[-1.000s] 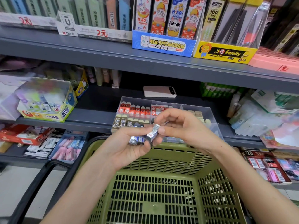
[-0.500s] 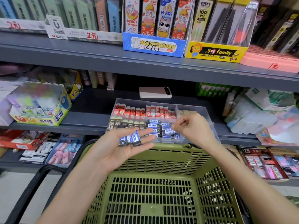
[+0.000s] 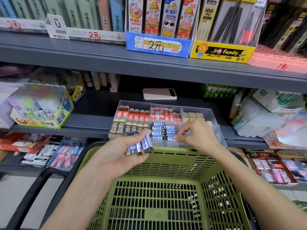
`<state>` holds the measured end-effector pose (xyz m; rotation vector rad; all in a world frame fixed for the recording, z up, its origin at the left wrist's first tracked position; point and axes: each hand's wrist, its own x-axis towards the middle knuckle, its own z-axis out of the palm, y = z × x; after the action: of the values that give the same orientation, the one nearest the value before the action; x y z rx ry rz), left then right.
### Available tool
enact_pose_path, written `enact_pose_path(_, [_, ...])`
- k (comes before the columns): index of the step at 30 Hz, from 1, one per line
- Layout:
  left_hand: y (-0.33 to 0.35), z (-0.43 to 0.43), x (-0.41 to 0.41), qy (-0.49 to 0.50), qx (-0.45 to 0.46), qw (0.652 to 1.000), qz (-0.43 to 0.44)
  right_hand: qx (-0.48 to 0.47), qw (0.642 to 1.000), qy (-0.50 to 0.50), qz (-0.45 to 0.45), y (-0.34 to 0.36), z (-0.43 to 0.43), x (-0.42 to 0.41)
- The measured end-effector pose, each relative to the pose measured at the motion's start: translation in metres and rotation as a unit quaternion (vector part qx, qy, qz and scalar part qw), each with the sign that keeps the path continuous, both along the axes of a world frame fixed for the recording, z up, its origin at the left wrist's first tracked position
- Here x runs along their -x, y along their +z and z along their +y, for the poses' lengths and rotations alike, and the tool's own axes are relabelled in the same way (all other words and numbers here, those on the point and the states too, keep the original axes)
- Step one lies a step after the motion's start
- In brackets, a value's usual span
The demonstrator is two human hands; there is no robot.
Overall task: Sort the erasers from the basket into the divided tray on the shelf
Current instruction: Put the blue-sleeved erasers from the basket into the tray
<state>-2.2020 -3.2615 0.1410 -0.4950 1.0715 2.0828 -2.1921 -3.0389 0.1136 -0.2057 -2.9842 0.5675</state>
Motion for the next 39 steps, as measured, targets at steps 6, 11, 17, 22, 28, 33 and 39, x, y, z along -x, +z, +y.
enact_pose_path(6, [0.000,0.008,0.000,0.000,-0.005,1.000,0.028,0.276,0.957,0.084,0.040,0.034,-0.035,-0.018])
enact_pose_path(11, [0.001,0.015,0.001,-0.015,0.005,0.997,0.082,0.366,0.926,0.087,-0.029,0.043,-0.057,-0.028])
enact_pose_path(17, [0.004,0.028,0.004,-0.090,0.096,0.971,0.199,0.414,0.900,0.093,-0.103,0.048,-0.043,-0.021])
enact_pose_path(22, [0.008,0.026,0.008,-0.029,0.037,0.992,0.113,0.408,0.912,-0.033,0.004,0.040,-0.018,-0.004])
enact_pose_path(28, [0.005,0.011,0.007,-0.063,0.009,0.992,0.106,0.405,0.902,-0.141,0.054,0.012,-0.006,0.013])
enact_pose_path(33, [-0.001,0.003,0.011,-0.045,0.028,0.993,0.104,0.346,0.923,-0.154,0.063,0.003,-0.006,0.016])
enact_pose_path(39, [-0.002,0.005,0.014,-0.015,0.032,0.996,0.081,0.174,0.973,-0.137,0.067,0.002,-0.017,0.010])
